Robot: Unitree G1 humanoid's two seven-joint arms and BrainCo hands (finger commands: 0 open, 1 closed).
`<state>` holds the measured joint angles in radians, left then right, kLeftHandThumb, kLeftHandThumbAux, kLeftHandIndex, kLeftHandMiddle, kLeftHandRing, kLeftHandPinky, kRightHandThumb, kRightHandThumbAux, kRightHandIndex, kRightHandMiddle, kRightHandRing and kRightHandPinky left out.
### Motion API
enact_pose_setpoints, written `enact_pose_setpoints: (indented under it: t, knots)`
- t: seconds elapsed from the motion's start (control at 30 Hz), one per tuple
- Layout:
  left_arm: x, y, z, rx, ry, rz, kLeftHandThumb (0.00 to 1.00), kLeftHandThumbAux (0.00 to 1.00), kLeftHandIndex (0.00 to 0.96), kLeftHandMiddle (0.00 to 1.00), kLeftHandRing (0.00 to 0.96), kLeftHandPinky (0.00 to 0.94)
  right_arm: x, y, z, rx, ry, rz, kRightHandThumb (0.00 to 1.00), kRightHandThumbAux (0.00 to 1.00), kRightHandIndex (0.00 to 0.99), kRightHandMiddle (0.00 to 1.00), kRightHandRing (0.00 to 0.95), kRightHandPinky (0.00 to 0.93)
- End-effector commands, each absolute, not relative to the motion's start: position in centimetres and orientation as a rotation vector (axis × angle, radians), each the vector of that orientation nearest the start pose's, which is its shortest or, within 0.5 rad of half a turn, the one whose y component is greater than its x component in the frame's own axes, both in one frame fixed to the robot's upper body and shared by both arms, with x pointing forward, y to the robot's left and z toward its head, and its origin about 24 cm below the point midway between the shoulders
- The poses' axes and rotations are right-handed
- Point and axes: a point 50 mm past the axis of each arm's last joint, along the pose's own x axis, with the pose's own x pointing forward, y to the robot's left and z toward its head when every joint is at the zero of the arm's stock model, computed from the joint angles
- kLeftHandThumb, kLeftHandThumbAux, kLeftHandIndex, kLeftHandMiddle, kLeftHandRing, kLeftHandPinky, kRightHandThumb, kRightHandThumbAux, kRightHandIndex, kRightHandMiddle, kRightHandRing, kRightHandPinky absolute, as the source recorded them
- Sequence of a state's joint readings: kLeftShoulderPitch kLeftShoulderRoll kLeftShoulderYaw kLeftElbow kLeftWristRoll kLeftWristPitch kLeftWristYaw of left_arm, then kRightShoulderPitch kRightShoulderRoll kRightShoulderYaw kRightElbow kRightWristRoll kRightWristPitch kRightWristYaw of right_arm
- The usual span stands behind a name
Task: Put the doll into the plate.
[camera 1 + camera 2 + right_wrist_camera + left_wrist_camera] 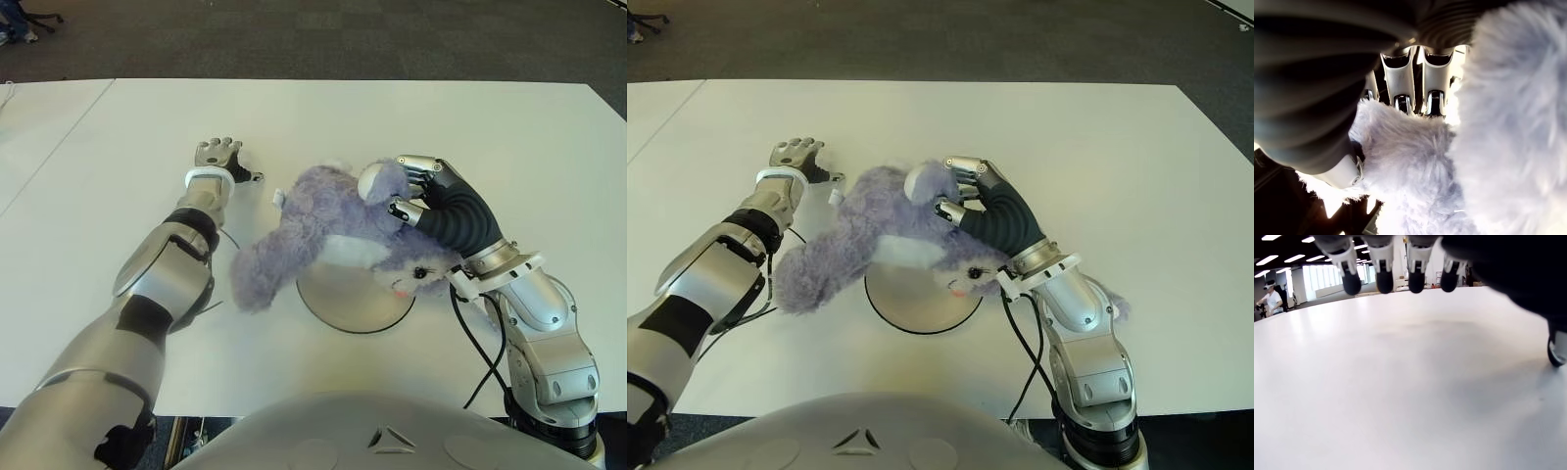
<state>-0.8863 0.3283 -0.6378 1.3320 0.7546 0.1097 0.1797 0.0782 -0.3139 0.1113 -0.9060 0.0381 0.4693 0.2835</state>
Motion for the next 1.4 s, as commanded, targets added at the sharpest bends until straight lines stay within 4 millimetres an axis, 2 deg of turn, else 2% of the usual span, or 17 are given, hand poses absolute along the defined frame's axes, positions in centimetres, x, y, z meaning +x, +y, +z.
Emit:
enact_pose_setpoints:
  t: [0.03, 0.17, 0.23, 0.3, 0.4, 0.47, 0.53, 0.57, 0.6, 0.63, 0.73, 1.0, 1.23, 1.4]
  knots:
    - [31.7, 20.9, -4.0, 1.695, 0.635, -0.419, 0.05, 0.445, 0.0, 0.0, 0.031, 0.0, 18.4, -13.7, 14.5, -0.313, -0.192, 0.479, 0.723, 0.697, 0.43, 0.618, 0.674, 0.711]
    - [31.7, 20.9, -4.0, 1.699, 0.634, -0.422, 0.058, 0.451, 0.0, 0.0, 0.033, 0.0, 18.4, -14.4, 11.7, -0.291, -0.058, 0.492, 0.722, 0.699, 0.429, 0.614, 0.668, 0.695]
    - [31.7, 20.9, -4.0, 1.698, 0.634, -0.423, 0.061, 0.455, 0.0, 0.0, 0.033, 0.0, 18.3, -14.2, 11.0, -0.28, -0.013, 0.507, 0.72, 0.7, 0.429, 0.62, 0.674, 0.717]
    - [31.8, 21.0, -3.9, 1.696, 0.635, -0.422, 0.065, 0.46, 0.0, 0.0, 0.032, 0.0, 18.1, -13.9, 10.4, -0.262, 0.031, 0.528, 0.716, 0.703, 0.427, 0.609, 0.649, 0.655]
    - [31.8, 21.1, -3.9, 1.694, 0.635, -0.419, 0.071, 0.466, 0.0, 0.0, 0.031, 0.0, 17.8, -13.6, 9.6, -0.235, 0.085, 0.552, 0.709, 0.708, 0.418, 0.523, 0.55, 0.517]
    - [31.8, 21.1, -3.8, 1.693, 0.636, -0.418, 0.072, 0.466, 0.0, 0.0, 0.031, 0.0, 17.6, -13.5, 9.3, -0.228, 0.108, 0.56, 0.708, 0.709, 0.417, 0.511, 0.537, 0.503]
    - [31.9, 21.1, -3.8, 1.69, 0.636, -0.415, 0.079, 0.468, 0.0, 0.0, 0.034, 0.0, 17.5, -13.6, 9.2, -0.237, 0.142, 0.571, 0.685, 0.718, 0.402, 0.334, 0.351, 0.326]
    - [31.9, 21.1, -3.8, 1.689, 0.635, -0.414, 0.08, 0.468, 0.0, 0.0, 0.034, 0.0, 17.4, -13.6, 9.2, -0.246, 0.153, 0.575, 0.682, 0.719, 0.401, 0.32, 0.338, 0.312]
    - [31.9, 21.1, -3.8, 1.689, 0.635, -0.414, 0.081, 0.467, 0.0, 0.0, 0.035, 0.0, 17.4, -13.6, 9.2, -0.252, 0.158, 0.577, 0.472, 0.628, 0.223, 0.277, 0.299, 0.278]
    - [31.9, 21.1, -3.8, 1.688, 0.635, -0.413, 0.082, 0.466, 0.0, 0.0, 0.035, 0.0, 17.4, -13.7, 9.2, -0.267, 0.163, 0.581, 0.379, 0.603, 0.158, 0.241, 0.267, 0.25]
    - [31.9, 21.1, -3.7, 1.684, 0.636, -0.411, 0.085, 0.467, 0.0, 0.0, 0.031, 0.0, 17.4, -13.7, 9.3, -0.303, 0.169, 0.592, 0.284, 0.586, 0.098, 0.179, 0.206, 0.202]
    - [31.9, 21.2, -3.7, 1.679, 0.634, -0.404, 0.084, 0.477, 0.0, 0.0, 0.037, 0.0, 17.6, -13.9, 9.1, -0.34, 0.183, 0.612, 0.148, 0.542, 0.014, 0.053, 0.081, 0.096]
    - [31.9, 21.2, -3.7, 1.68, 0.627, -0.401, 0.08, 0.489, 0.0, 0.0, 0.026, 0.0, 17.8, -13.8, 9.1, -0.349, 0.186, 0.623, 0.099, 0.538, 0.0, 0.03, 0.049, 0.066]
    - [31.9, 21.2, -3.7, 1.677, 0.623, -0.398, 0.078, 0.494, 0.0, 0.0, 0.031, 0.0, 17.9, -13.8, 9.3, -0.34, 0.173, 0.62, 0.085, 0.553, 0.0, 0.032, 0.048, 0.081]
